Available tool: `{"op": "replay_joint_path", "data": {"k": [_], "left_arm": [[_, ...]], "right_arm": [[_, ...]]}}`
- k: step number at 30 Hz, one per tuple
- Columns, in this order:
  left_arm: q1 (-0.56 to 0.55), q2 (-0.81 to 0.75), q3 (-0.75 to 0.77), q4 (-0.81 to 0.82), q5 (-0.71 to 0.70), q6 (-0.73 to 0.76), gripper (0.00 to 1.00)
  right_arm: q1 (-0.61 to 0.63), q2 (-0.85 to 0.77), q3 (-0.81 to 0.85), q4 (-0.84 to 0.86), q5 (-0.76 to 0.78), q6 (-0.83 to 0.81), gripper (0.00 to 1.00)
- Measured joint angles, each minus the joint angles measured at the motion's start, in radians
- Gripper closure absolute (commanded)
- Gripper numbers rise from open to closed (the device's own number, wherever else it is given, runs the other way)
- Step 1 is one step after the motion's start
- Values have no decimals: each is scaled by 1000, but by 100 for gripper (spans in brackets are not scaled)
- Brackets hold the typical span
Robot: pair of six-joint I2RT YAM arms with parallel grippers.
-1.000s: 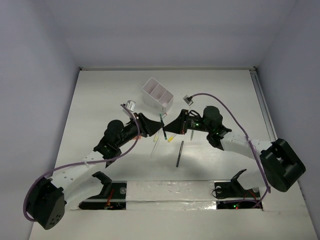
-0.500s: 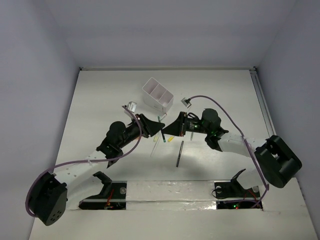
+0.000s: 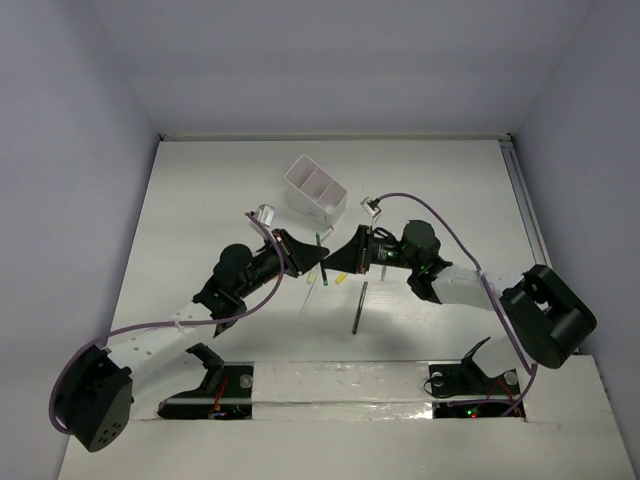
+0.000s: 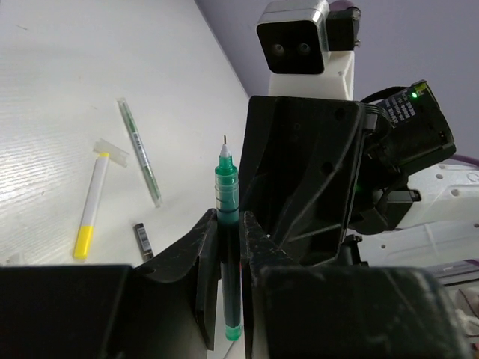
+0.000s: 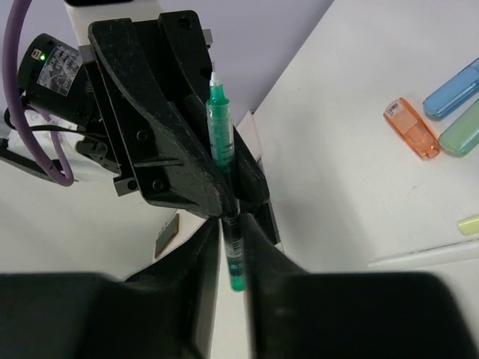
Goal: Sort the stationery into containers
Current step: Pick up the pen from the center of the board, then close the pen cap on the pen.
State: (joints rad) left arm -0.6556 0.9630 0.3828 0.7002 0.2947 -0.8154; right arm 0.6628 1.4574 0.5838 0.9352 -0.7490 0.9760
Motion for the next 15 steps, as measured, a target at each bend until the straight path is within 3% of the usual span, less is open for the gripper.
{"op": "replay_joint_path", "data": {"k": [4, 5, 6, 7, 8, 9, 15], "left_arm": [[-4, -32, 27, -100, -17, 67, 100], [-4, -43, 40, -135, -23, 89, 100], [-4, -57, 53, -168, -27, 112, 100], [-4, -70, 66, -202, -35, 132, 100], [-4, -83, 82, -240, -41, 156, 100], [-4, -96, 97, -272, -49, 177, 100], [-4, -146, 127, -368, -63, 231, 100]], "right_arm": [[1, -27, -10, -53, 5, -35, 42], [1, -49, -11, -94, 14, -57, 42], [1, -79, -11, -152, 31, -87, 45], [2, -110, -11, -201, 48, -118, 57], [2, -148, -10, -266, 84, -161, 73], [2, -188, -6, -340, 126, -203, 99], [0, -290, 58, -724, 442, -372, 100]]}}
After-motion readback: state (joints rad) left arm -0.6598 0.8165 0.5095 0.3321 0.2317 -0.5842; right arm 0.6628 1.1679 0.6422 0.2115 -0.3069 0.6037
